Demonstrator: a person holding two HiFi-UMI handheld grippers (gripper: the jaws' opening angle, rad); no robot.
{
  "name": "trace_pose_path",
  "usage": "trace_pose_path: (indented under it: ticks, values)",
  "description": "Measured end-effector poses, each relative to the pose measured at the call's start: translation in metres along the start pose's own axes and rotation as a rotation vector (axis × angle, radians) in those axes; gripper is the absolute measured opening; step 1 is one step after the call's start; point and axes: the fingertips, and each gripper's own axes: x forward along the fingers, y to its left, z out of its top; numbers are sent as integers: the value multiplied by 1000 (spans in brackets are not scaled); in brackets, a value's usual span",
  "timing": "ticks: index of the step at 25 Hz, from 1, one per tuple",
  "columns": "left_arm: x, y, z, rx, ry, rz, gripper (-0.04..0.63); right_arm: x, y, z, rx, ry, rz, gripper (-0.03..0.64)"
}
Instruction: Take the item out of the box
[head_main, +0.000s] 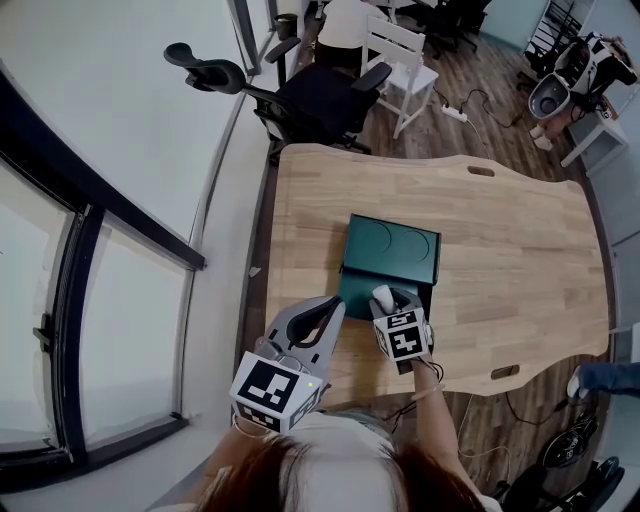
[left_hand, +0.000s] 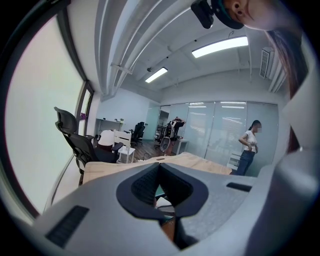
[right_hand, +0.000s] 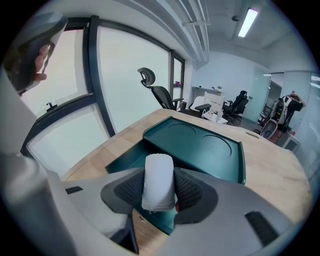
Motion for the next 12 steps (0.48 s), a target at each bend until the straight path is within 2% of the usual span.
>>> trace_pose_path:
  ticks: [12]
  values:
    - [-35,-17,0,19,-31,-6,6,-45,16,13,-20,-139,-62,194]
